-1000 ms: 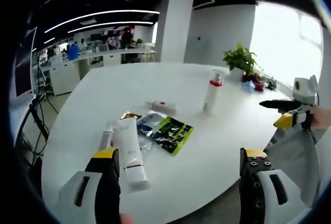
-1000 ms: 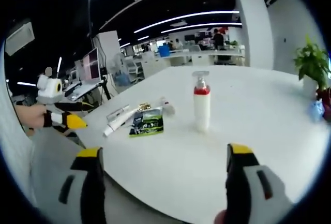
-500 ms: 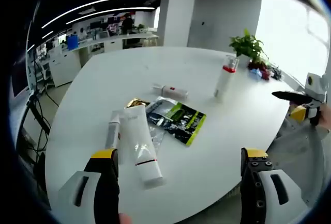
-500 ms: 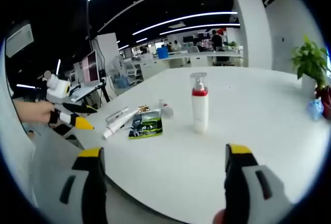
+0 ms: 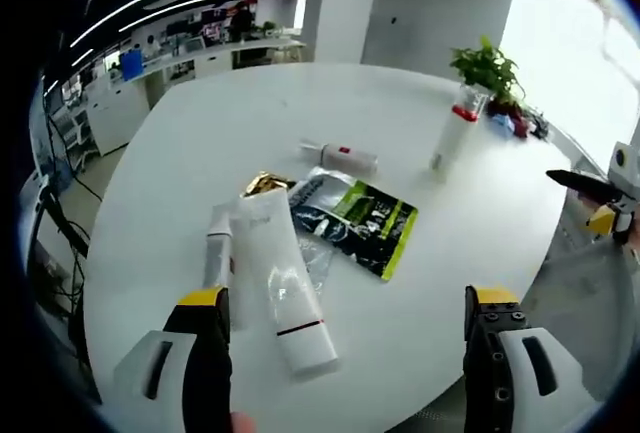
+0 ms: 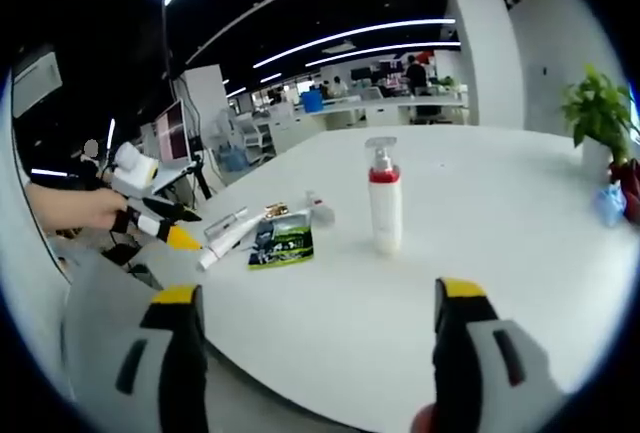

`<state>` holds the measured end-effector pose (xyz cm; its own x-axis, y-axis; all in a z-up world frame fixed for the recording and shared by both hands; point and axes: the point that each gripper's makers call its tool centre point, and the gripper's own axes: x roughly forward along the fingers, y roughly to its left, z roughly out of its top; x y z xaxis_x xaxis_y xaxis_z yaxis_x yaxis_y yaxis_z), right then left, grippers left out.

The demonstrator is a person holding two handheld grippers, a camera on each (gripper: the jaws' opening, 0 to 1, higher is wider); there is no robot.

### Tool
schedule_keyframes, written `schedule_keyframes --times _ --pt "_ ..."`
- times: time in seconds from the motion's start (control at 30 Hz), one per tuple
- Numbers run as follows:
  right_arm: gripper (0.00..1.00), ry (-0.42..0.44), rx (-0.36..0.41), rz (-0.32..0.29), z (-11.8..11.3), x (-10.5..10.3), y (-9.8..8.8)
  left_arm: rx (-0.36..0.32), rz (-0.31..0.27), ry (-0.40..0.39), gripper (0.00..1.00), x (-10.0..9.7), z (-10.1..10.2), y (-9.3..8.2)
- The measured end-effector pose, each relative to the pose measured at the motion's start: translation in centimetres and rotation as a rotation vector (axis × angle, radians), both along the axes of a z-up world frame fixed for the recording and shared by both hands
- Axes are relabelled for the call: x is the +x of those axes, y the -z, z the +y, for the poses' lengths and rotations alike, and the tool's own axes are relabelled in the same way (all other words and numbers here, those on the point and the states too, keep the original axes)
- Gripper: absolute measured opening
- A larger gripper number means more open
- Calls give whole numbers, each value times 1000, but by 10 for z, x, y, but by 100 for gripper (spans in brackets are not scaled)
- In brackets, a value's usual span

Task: Arrange the skincare products in the storage area until every visible bottle or jar stands upright without overlapping.

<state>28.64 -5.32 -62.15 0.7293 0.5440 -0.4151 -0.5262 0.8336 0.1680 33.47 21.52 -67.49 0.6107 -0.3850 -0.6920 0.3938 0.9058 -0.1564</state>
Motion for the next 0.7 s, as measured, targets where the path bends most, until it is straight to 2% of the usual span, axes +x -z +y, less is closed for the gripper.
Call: schedule_keyframes --times 0.3,0.5,0.7 --pt "95 -15 -10 17 2 -2 4 41 56 10 92 18 5 15" --pt "95 -38 -23 34 6 -4 8 73 70 13 88 31 7 15" --pt "95 -45 -23 49 7 -5 10 111 121 14 81 42 9 24"
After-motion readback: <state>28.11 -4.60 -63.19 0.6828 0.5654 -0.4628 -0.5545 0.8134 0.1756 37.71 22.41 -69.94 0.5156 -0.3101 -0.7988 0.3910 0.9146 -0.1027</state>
